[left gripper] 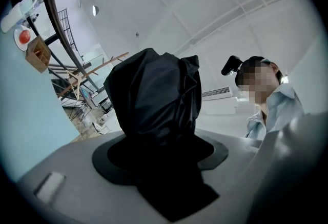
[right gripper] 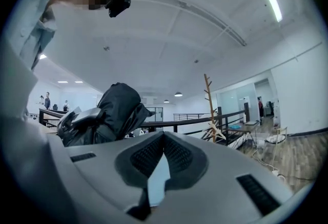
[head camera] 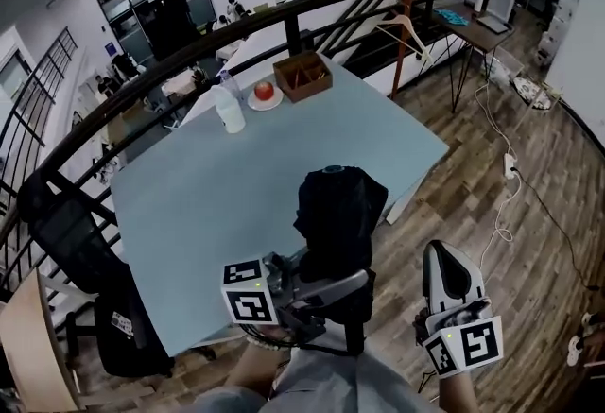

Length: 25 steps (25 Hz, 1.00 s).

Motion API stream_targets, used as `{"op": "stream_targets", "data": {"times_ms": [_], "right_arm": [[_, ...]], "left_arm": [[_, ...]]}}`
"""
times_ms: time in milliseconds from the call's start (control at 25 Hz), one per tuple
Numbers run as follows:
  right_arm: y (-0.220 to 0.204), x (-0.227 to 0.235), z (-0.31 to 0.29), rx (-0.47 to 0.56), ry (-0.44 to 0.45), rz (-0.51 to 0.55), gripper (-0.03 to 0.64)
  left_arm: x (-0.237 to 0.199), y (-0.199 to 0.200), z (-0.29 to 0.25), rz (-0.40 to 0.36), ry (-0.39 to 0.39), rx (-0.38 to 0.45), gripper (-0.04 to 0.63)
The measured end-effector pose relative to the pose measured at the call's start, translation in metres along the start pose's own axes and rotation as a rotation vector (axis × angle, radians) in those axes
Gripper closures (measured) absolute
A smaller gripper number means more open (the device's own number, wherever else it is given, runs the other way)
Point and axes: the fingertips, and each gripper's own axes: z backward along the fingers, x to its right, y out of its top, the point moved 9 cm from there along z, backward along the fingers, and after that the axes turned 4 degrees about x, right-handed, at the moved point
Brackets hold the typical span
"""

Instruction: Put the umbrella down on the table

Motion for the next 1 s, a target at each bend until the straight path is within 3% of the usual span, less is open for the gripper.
{"op": "stream_targets", "data": {"times_ms": [280,680,840,1000], "right_arm": [[-0.009,0.010,-0.039,-0.022,0.051,0.024,0.621],[-0.022,0.021,-0.095,-0.049,0.220,0.029,0.621],[-0.023,0.035,-0.125,-0.029,0.321,0.008,0.621],[-0.022,0.056,-0.153,-0.018,0.417,-0.018,0.621]], "left_arm": [[-0.033,0.022,0.002,-0.038,0.043,0.037,0.316],[-0.052,0.031,0.027,-0.085,0.222,0.112,0.316],[-0.058,0.040,0.027,-0.153,0.332,0.122,0.316],[-0.060,0.045,0.018,-0.239,0.471,0.078,0.316]]}}
